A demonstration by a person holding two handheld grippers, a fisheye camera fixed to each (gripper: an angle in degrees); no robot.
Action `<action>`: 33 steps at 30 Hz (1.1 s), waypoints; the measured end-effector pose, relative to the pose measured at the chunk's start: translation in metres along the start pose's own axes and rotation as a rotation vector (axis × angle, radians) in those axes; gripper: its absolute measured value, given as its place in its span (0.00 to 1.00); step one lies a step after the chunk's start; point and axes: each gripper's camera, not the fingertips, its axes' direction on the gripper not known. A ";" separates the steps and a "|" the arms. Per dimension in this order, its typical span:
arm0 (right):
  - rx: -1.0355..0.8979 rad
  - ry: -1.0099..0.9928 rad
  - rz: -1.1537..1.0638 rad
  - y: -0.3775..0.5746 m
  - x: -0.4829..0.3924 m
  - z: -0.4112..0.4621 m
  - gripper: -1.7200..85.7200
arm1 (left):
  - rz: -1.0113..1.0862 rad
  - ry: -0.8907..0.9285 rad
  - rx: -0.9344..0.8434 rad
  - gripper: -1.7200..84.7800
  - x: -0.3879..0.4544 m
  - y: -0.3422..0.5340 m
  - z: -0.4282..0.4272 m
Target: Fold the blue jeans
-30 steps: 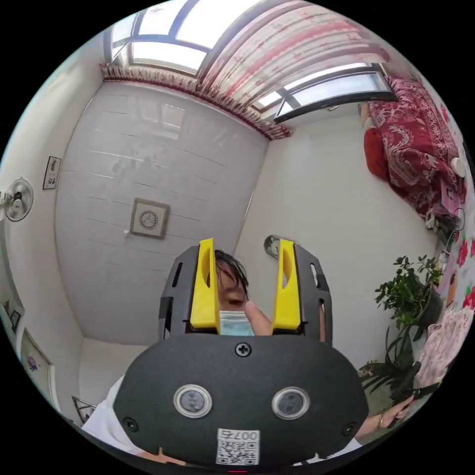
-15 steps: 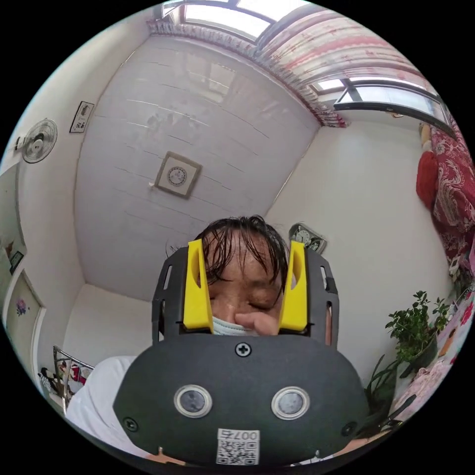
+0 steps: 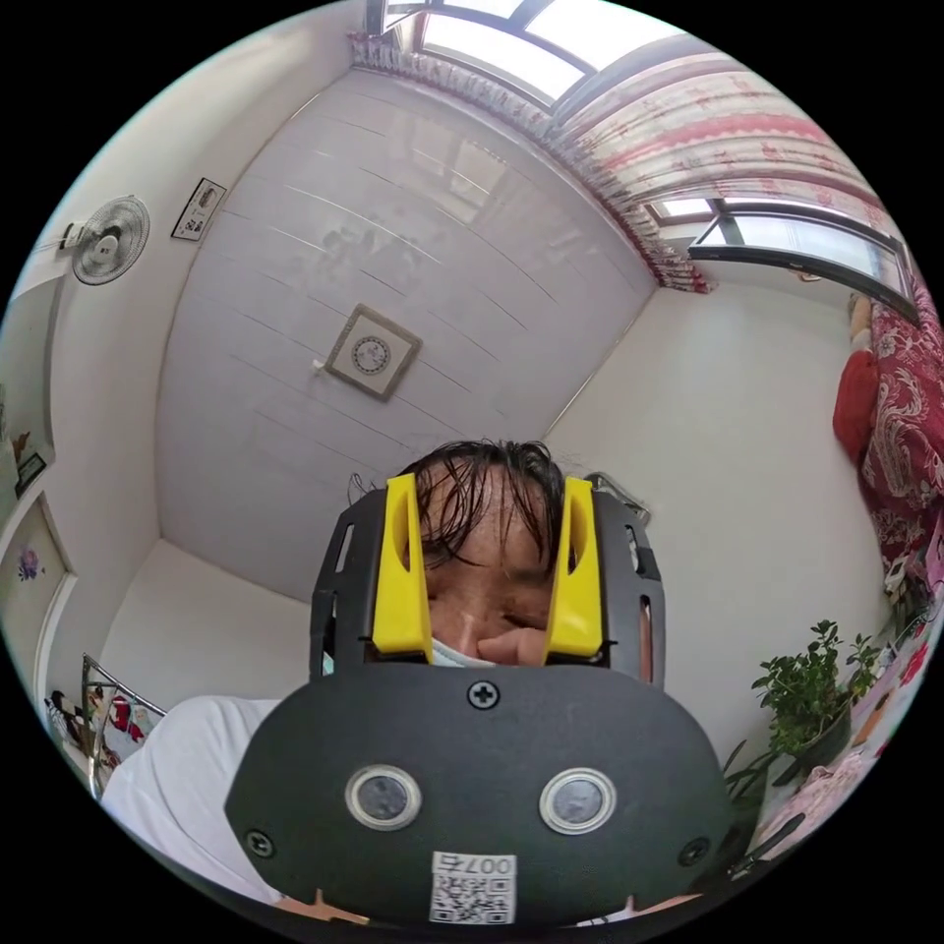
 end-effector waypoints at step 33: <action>0.069 0.128 -0.135 0.055 -0.003 0.015 0.14 | -0.009 -0.048 0.008 0.14 -0.025 -0.003 -0.005</action>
